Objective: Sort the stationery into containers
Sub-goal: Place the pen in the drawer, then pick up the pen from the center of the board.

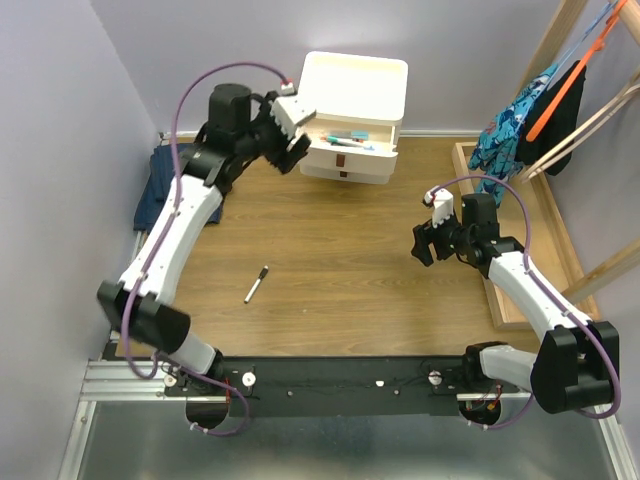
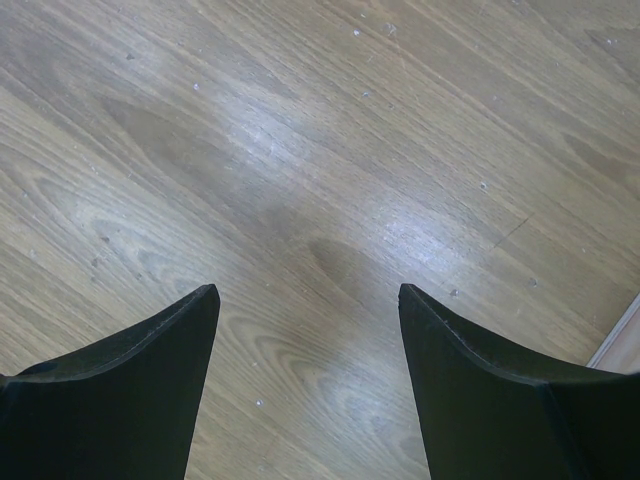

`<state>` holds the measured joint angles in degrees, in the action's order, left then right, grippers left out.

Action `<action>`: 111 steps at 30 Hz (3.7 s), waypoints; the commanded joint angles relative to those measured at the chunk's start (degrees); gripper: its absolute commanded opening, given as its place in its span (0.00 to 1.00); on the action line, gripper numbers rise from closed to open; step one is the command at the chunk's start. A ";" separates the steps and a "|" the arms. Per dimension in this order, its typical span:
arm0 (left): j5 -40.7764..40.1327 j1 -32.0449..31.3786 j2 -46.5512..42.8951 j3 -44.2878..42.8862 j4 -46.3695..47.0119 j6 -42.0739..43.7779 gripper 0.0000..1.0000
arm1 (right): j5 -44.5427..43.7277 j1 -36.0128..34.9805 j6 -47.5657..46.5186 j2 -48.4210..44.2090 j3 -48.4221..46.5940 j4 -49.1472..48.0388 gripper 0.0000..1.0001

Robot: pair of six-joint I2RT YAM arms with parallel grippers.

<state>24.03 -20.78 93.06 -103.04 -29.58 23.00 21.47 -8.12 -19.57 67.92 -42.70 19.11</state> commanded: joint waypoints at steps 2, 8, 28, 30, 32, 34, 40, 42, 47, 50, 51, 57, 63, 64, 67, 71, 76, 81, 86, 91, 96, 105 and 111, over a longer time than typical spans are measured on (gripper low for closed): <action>-0.30 0.47 -7.45 9.60 -23.04 17.17 0.80 | 1.11 0.47 0.15 1.51 -1.07 -1.27 0.80; -7.22 0.30 -2.89 14.60 -39.41 10.58 0.70 | 4.19 0.39 -0.55 4.85 -4.50 0.22 0.80; -15.33 2.49 -1.30 37.65 -31.77 -2.44 0.67 | 5.15 -11.03 -17.42 14.16 -16.45 7.07 0.74; -15.33 4.24 -1.30 38.88 -31.42 -1.47 0.67 | 6.47 -13.32 -19.87 15.83 -17.68 7.86 0.72; -15.07 5.56 -1.30 39.76 -31.06 -0.34 0.66 | 8.31 -14.64 -20.33 18.21 -19.09 7.17 0.72; -14.80 6.10 -1.30 40.29 -29.75 0.20 0.66 | 9.20 -16.04 -19.89 20.22 -20.05 4.20 0.72; -13.49 6.36 -2.61 42.75 -25.79 1.78 0.63 | 9.99 -18.07 -17.69 26.64 -27.78 4.09 0.72; -12.96 6.36 -2.88 43.72 -24.39 2.22 0.61 | 10.08 -18.86 -18.83 27.35 -28.49 3.13 0.72; -9.54 6.54 -2.35 44.69 -23.33 3.10 0.57 | 10.69 -20.62 -21.91 30.51 -30.77 1.72 0.72; -8.22 6.54 -2.18 45.30 -22.80 2.84 0.54 | 11.13 -20.88 -20.07 32.80 -33.59 2.42 0.72; -8.21 6.54 -2.00 45.56 -22.19 2.75 0.53 | 11.22 -20.97 -19.37 32.98 -33.85 2.33 0.72; -8.48 6.54 -0.95 47.23 -20.08 1.00 0.49 | 10.69 -21.59 -18.84 32.19 -32.45 1.28 0.72; -9.53 6.45 0.20 48.81 -18.32 -1.12 0.44 | 10.34 -22.20 -18.31 31.31 -31.66 0.58 0.72; -9.79 6.45 0.20 49.08 -18.14 -1.29 0.44 | 10.25 -22.20 -17.79 31.22 -31.66 0.40 0.72; -10.23 6.45 0.46 49.96 -17.79 -0.95 0.41 | 9.99 -22.29 -17.60 31.22 -31.66 0.22 0.72; -10.67 6.45 0.72 50.40 -17.17 -0.59 0.39 | 9.73 -22.29 -17.52 31.22 -31.39 -0.04 0.72; -10.06 6.45 1.69 50.49 -16.21 0.20 0.33 | 9.11 -22.47 -16.82 31.13 -31.22 -0.31 0.72; -8.74 6.36 2.39 50.13 -15.94 0.90 0.28 | 8.06 -22.55 -16.64 30.34 -30.25 -0.31 0.72; -7.33 6.36 2.57 50.84 -15.51 2.57 0.20 | 7.53 -22.55 -16.20 30.08 -29.72 -0.39 0.72; -6.02 6.36 2.22 52.33 -13.40 3.54 0.15 | 6.83 -22.64 -15.93 30.17 -29.90 -0.31 0.72; -4.00 6.45 0.55 53.38 -10.85 3.54 0.13 | 6.12 -22.73 -15.76 30.34 -29.90 0.22 0.72; 0.05 7.33 -7.09 54.00 -9.35 3.01 0.11 | 5.07 -22.73 -13.48 30.43 -31.57 0.75 0.72; 2.42 7.50 -12.28 51.11 -11.63 1.78 0.10 | 4.72 -22.73 -8.21 29.12 -31.92 0.05 0.72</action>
<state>21.87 -13.61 85.47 -49.39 -41.36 25.36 27.44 -30.39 -32.18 99.63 -73.01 19.57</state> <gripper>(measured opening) 0.172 0.720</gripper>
